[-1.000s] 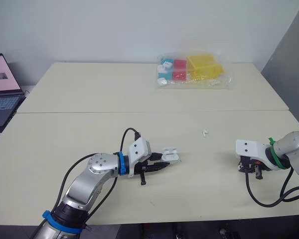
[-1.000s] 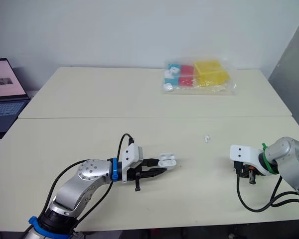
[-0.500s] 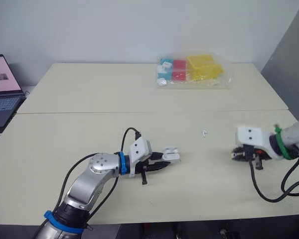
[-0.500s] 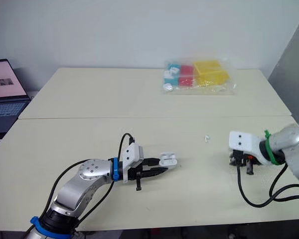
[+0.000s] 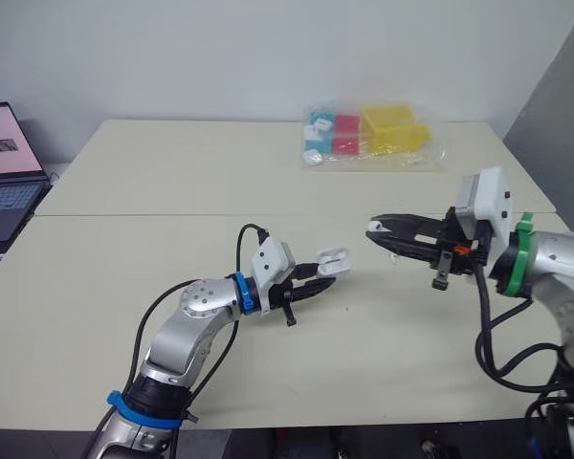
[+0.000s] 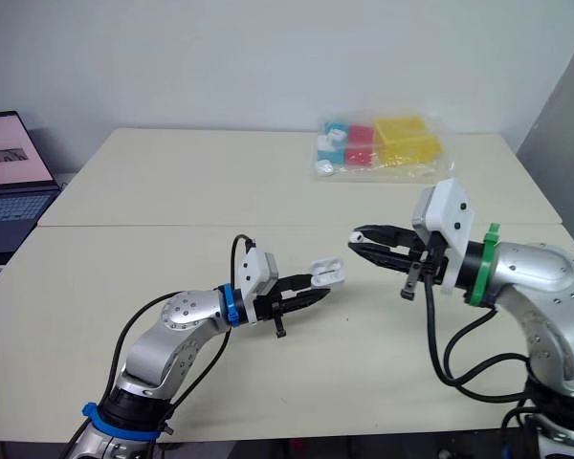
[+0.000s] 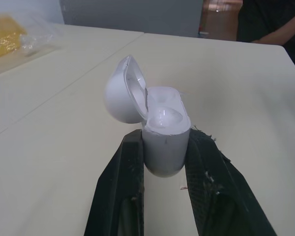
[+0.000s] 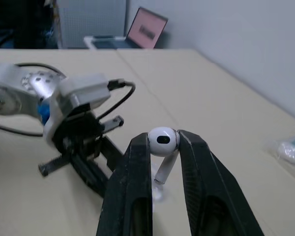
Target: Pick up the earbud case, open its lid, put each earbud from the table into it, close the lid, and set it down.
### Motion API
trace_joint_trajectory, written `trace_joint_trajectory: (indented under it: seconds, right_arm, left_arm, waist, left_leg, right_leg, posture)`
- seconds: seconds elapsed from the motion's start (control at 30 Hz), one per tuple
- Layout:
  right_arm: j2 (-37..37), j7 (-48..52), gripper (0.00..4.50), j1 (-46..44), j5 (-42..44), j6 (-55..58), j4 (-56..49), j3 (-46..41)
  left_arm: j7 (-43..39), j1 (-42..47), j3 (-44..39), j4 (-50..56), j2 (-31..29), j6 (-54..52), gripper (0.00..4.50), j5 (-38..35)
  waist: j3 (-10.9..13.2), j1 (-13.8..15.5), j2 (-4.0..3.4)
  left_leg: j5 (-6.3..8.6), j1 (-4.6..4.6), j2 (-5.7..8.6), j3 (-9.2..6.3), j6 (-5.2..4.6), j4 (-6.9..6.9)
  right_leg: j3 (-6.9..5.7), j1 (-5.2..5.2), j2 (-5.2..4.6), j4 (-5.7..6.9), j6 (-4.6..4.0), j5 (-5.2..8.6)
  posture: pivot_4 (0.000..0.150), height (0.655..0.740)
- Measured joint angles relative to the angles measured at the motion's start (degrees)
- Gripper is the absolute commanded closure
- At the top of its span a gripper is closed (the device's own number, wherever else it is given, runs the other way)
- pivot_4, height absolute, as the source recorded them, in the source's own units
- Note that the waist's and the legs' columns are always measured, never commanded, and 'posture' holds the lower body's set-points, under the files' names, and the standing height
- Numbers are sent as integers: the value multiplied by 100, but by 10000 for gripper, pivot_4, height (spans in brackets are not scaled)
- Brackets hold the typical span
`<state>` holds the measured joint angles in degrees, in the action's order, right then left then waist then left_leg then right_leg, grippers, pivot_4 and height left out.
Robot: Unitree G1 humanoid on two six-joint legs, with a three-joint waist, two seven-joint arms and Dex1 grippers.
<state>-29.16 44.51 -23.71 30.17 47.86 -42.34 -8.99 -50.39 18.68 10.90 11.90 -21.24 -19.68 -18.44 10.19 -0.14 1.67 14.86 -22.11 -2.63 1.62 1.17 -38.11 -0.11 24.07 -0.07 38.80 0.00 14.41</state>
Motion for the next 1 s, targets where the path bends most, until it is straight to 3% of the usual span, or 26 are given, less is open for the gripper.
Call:
trace_joint_trajectory:
  seconds: [0.4, 1.0]
  right_arm:
    - [641, -871, 40812, 592, -1028, -1899, 692, 1025]
    - [847, -1112, 40812, 1120, -1087, -2391, 1042, 1139]
  left_arm:
    - [75, 191, -129, -24, 123, -140, 37254, -336]
    - [235, 266, -235, -16, 136, -271, 37255, -613]
  waist:
    - [0, -13, 0]
    - [0, -17, 0]
  left_leg:
    - [0, 5, -1, 4, 0, 3]
    - [0, 7, -1, 4, 0, 5]
  right_leg:
    - [3, 1, 5, 2, 0, 0]
    - [10, 2, 5, 0, 0, 0]
  posture:
    - [1500, 7358]
    - [1500, 7358]
